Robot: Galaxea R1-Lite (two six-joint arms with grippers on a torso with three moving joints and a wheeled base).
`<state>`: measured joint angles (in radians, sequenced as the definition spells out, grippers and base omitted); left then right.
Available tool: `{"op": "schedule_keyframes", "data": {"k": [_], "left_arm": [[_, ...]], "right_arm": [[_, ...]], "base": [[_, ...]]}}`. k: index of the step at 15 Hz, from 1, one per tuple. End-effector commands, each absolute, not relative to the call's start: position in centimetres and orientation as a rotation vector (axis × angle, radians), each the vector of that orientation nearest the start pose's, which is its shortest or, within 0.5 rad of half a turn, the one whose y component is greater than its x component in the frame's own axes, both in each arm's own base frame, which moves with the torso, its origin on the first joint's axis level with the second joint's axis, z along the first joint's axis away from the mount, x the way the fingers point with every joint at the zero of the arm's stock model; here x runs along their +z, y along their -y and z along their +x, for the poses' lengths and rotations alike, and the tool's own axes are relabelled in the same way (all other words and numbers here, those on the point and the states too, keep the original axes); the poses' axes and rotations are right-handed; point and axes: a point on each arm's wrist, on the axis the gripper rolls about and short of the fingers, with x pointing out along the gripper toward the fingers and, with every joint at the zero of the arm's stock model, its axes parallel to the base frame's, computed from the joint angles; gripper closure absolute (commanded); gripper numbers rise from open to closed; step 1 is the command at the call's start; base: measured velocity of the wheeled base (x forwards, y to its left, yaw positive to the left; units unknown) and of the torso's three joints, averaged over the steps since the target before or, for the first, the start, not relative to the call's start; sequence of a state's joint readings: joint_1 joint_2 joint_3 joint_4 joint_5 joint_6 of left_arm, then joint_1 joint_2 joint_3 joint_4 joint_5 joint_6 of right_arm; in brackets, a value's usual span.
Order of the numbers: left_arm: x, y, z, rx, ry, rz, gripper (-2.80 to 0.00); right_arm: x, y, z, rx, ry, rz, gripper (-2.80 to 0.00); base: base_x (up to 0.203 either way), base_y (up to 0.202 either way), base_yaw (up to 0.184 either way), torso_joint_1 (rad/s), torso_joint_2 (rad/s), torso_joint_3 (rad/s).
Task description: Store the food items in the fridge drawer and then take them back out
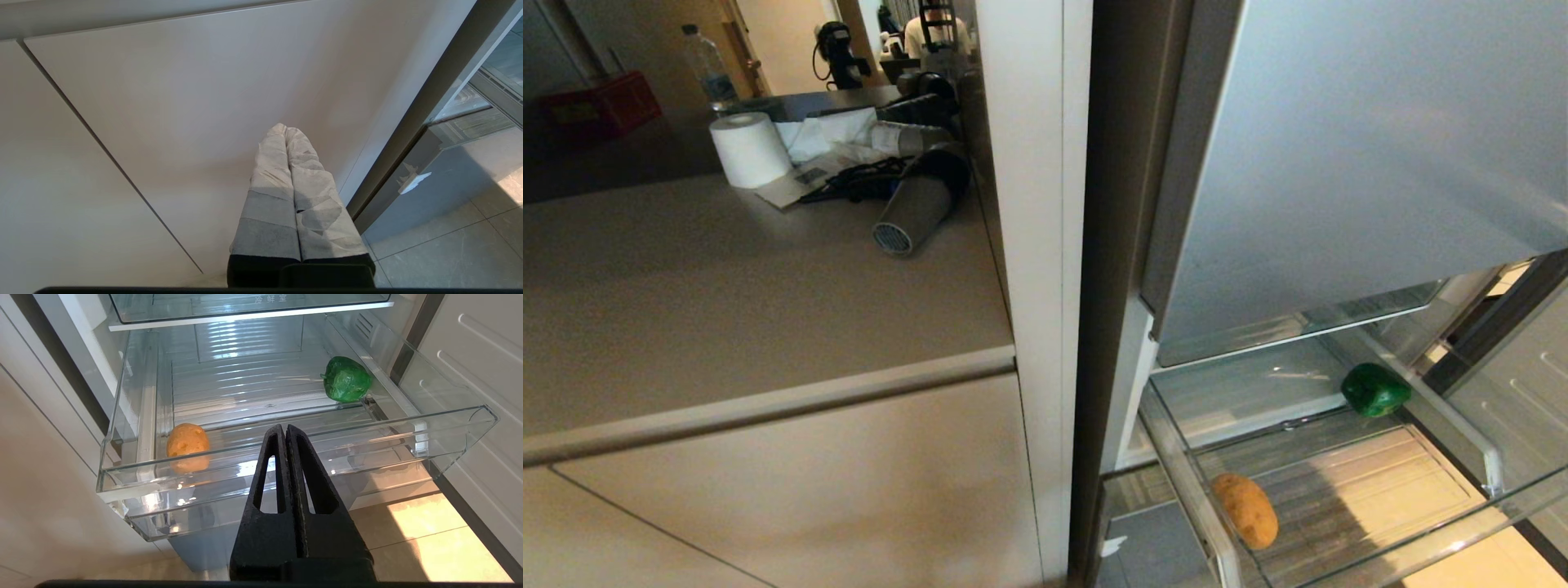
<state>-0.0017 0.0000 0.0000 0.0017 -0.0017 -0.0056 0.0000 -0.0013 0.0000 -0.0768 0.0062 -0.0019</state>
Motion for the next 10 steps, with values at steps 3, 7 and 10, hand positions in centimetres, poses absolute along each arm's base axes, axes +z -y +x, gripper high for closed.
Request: {"op": "schedule_keyframes", "data": {"k": [3,7,10], "left_arm": [[7.54,0.0,-2.27,-0.003,-0.003,-0.006,0.0],[7.54,0.0,-2.27,-0.003,-0.003,-0.006,0.0],[7.54,0.0,-2.27,-0.003,-0.003,-0.006,0.0]], "right_arm": [[7.53,-0.01,-2.09,0.006,0.05,-0.002,0.0],[7.48,-0.03,-2.08,0.011,0.048,-0.046,0.0],[7.52,-0.01,-2.09,0.007,0.049,-0.022,0.0]], "base": [[0.0,0.0,0.0,0.0,0.0,0.0],[0.0,0.0,0.0,0.0,0.0,0.0],[0.0,0.0,0.0,0.0,0.0,0.0]]}}
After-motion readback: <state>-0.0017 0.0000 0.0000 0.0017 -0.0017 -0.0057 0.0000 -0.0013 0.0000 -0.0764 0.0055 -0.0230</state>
